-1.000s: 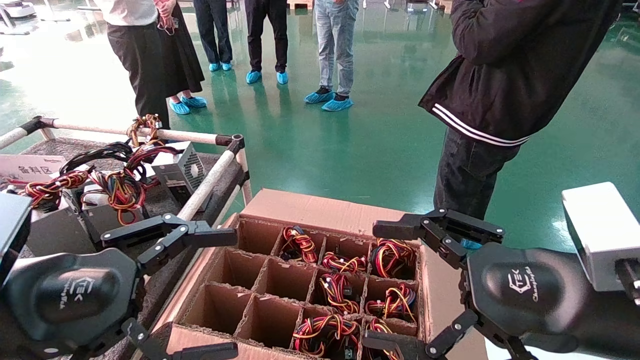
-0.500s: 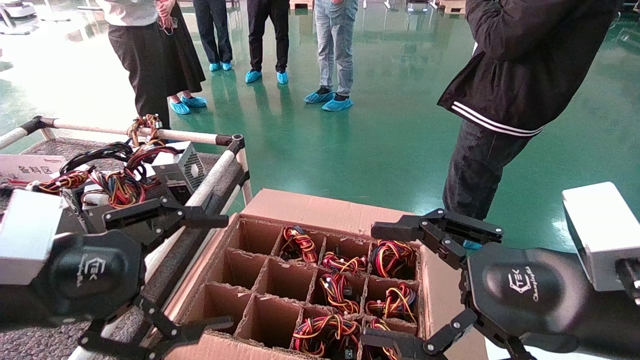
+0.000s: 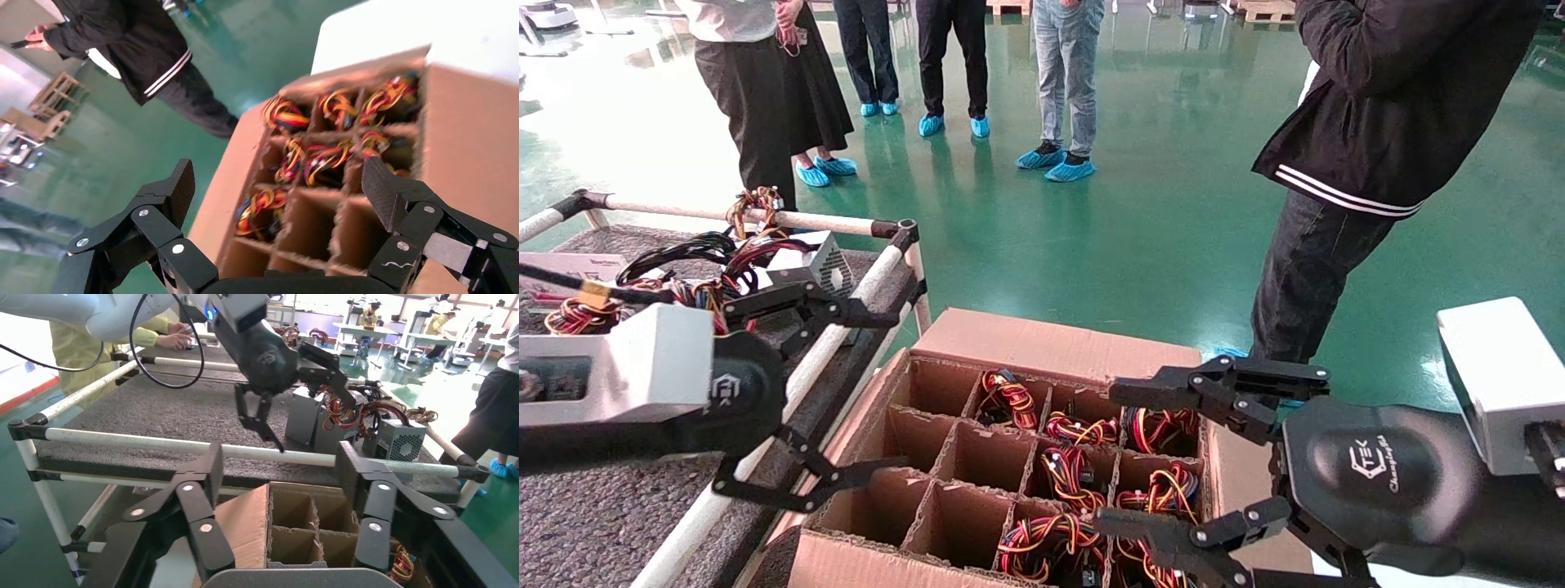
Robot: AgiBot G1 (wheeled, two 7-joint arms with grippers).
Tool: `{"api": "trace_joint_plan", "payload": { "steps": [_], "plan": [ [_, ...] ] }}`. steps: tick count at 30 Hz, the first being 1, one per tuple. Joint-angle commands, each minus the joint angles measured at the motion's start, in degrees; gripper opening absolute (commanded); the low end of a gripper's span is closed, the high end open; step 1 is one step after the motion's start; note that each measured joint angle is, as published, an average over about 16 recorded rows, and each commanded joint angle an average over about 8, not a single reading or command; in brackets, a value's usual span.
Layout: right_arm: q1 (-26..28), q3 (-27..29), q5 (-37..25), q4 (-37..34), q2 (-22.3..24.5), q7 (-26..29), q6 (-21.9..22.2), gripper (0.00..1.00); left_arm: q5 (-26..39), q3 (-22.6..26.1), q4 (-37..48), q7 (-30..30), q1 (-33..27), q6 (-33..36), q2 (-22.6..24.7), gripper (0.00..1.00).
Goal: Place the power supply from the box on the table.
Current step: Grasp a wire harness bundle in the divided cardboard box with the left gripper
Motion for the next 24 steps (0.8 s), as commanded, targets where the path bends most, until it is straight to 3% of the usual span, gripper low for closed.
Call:
{"api": "trace_joint_plan", "payload": {
  "steps": [1, 24],
  "plan": [
    [0.0, 0.0, 0.0, 0.0, 0.0, 0.0, 0.0, 0.0, 1.45, 0.93, -0.12, 0.88, -0.87, -1.01, 0.41, 1.0],
    [0.0, 0.0, 0.0, 0.0, 0.0, 0.0, 0.0, 0.0, 15.18, 12.51, -0.52, 4.58, -6.01, -12.23, 6.32, 1.0]
  ]
}}
